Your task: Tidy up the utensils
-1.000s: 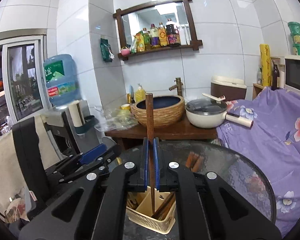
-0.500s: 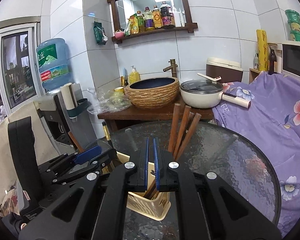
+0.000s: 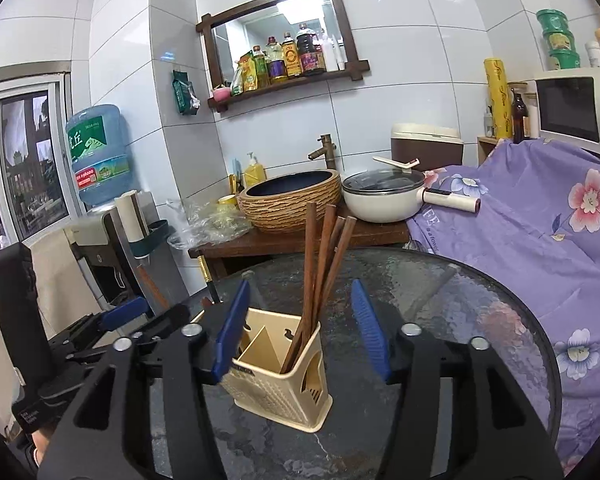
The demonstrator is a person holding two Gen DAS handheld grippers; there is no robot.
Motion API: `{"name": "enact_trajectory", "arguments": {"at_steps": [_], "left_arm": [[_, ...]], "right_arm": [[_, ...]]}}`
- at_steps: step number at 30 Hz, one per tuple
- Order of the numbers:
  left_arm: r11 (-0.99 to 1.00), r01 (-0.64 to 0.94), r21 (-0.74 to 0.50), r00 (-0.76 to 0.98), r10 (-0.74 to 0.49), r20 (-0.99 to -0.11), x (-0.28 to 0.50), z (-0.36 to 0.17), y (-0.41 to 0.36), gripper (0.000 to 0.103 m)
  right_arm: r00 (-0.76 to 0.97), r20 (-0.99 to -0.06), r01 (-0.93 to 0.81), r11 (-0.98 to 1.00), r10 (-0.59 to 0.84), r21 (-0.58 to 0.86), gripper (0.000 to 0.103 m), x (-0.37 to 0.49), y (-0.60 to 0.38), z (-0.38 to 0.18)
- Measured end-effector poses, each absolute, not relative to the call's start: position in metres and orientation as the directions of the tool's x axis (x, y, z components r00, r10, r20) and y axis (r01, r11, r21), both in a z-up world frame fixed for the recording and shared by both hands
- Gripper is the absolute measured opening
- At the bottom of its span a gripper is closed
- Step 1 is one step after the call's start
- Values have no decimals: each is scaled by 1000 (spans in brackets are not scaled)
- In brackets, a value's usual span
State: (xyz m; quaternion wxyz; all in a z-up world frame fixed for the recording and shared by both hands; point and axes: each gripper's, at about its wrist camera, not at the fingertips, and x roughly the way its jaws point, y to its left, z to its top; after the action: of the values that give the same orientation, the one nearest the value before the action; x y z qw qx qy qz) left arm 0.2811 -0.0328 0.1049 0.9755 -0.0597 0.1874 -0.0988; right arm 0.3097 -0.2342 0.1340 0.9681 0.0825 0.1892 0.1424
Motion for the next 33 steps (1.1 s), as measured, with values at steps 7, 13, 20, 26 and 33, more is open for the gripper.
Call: {"name": "enact_trajectory", "arguments": {"at_steps": [7,13,20,26,33], "left_arm": [[974,202,-99,912,-224,-344,235,89,-28,96],[971,211,-108,868,-237,-436,193,41,-10,97],[989,144,-31,874,-142,-466,134,-1,0,97],[996,52,-76,894,-80,-440,87,-2,12,97],[998,4,-58,928,-25,-372,43,26,15,97]], "right_arm": [[887,-357,-244,953,294,177,91,263,-231,99],[880,-382,-235,958,281,165,97,210,-231,50],[873,-398,-253,959,282,126,97,143,-222,7],[888,-363,-277,958,284,70,97,84,-215,3],[914,-257,-306,949,314,69,97,33,-220,33]]}}
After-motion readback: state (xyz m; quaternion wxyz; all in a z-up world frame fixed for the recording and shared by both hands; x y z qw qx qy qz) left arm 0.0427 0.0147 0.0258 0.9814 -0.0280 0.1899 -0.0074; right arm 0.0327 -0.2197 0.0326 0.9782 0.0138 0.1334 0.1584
